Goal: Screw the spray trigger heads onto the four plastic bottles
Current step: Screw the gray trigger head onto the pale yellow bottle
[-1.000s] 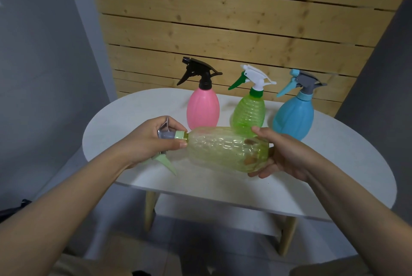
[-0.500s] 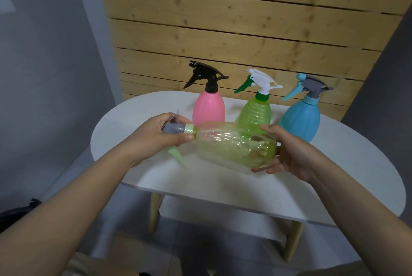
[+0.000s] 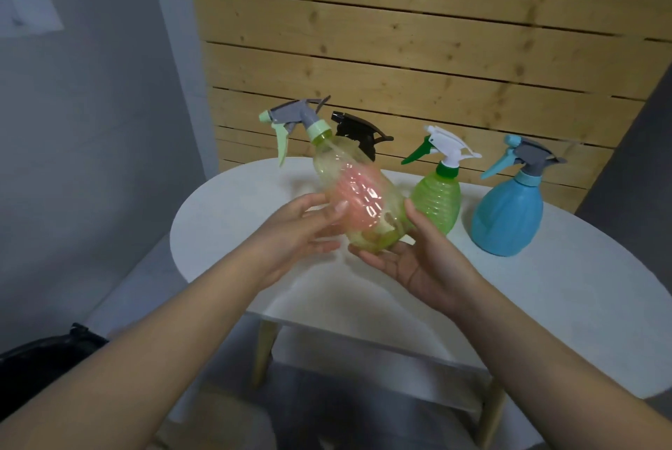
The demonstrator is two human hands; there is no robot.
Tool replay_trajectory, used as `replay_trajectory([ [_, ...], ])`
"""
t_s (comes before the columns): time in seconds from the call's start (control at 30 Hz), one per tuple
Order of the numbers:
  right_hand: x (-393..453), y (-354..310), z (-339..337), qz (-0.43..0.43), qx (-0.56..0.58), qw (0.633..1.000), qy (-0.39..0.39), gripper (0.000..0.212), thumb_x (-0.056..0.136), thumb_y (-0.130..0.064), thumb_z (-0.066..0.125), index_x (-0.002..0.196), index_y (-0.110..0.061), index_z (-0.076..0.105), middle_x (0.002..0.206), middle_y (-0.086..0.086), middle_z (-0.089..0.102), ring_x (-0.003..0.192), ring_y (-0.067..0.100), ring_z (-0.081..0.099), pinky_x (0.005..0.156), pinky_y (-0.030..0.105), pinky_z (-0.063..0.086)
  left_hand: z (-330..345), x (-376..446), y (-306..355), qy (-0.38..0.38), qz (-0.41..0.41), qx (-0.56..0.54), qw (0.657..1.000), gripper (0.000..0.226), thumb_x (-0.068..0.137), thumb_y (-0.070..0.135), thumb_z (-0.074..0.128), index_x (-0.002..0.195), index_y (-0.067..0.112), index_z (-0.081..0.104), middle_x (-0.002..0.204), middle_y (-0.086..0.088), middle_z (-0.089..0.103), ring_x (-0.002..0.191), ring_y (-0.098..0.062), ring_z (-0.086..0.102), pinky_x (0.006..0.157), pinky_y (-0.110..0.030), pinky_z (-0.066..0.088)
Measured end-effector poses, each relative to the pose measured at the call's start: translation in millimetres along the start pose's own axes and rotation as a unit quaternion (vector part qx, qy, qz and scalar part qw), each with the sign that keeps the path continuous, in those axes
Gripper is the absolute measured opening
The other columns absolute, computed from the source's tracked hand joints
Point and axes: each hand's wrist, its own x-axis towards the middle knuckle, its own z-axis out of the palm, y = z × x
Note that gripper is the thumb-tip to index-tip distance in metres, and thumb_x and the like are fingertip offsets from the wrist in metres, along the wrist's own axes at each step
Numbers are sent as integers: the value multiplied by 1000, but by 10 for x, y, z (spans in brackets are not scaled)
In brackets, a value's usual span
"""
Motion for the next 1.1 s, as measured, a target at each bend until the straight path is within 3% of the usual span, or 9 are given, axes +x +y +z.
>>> replay_trajectory([
  [0.1, 103, 136, 87, -4, -27, 999, -27, 48, 82, -41, 59, 121, -12, 59, 116, 20, 66, 99, 35, 68, 83, 42, 58, 33, 10, 16, 44, 18, 7, 999, 78, 58, 48, 71, 128, 20, 47, 104, 3, 71, 93, -10, 69, 84, -33, 55],
  [0.23, 204, 287, 176, 12, -114, 993, -31, 57, 78, -45, 62, 124, -13, 55, 114, 14, 65, 99, 30, 67, 89, 43, 55, -20, 47, 19, 102, 8, 5, 995, 94, 52, 49, 77, 132, 22, 37, 113, -3, 65, 96, -15, 67, 86, -36, 54],
  [0.33, 270, 339, 247, 0, -189, 981, 35, 53, 82, -43, 63, 124, -13, 53, 121, 15, 61, 104, 30, 65, 91, 42, 54, -168, 110, -16, 166, 27, 16, 986, 81, 62, 37, 82, 128, 26, 37, 112, 0, 63, 95, -13, 65, 82, -33, 53],
  [0.5, 354, 395, 315, -47, -243, 961, 122, 42, 85, -28, 65, 121, -8, 55, 118, 15, 60, 98, 27, 66, 81, 34, 56, -524, 312, -80, 253, 52, 62, 964, 87, 62, 32, 83, 131, 35, 30, 121, -1, 48, 104, -12, 55, 73, -23, 43],
  [0.6, 382, 410, 335, -38, -261, 956, 131, 34, 84, -24, 65, 114, -12, 58, 112, 15, 63, 96, 27, 66, 79, 35, 57, -659, 472, -174, 268, 45, 100, 957, 90, 63, 29, 82, 134, 35, 27, 135, -8, 41, 118, -21, 48, 93, -34, 45],
  [0.67, 399, 402, 329, -34, -266, 954, 136, 26, 84, -20, 65, 109, -14, 59, 108, 14, 63, 90, 26, 66, 74, 34, 56, -684, 568, -231, 269, 46, 109, 956, 90, 64, 25, 82, 135, 33, 27, 139, -9, 38, 117, -21, 46, 98, -39, 44],
  [0.77, 423, 377, 320, -34, -261, 954, 140, 21, 84, -16, 62, 105, -15, 60, 105, 12, 64, 84, 24, 65, 66, 29, 53, -700, 688, -305, 272, 52, 127, 952, 90, 66, 23, 81, 136, 30, 26, 141, -9, 38, 113, -18, 43, 96, -35, 43],
  [0.9, 436, 364, 326, -29, -261, 956, 128, 13, 84, -12, 61, 97, -17, 62, 101, 11, 64, 81, 23, 65, 61, 27, 52, -699, 799, -378, 273, 58, 151, 948, 90, 67, 22, 81, 137, 28, 25, 141, -6, 39, 122, -20, 41, 87, -28, 37],
  [1.1, 430, 334, 316, -18, -268, 956, 120, 18, 85, -11, 60, 103, -14, 62, 103, 11, 64, 81, 21, 66, 61, 26, 52, -582, 905, -442, 256, 70, 188, 945, 91, 69, 19, 79, 140, 24, 22, 143, -8, 36, 126, -22, 39, 87, -27, 34],
])
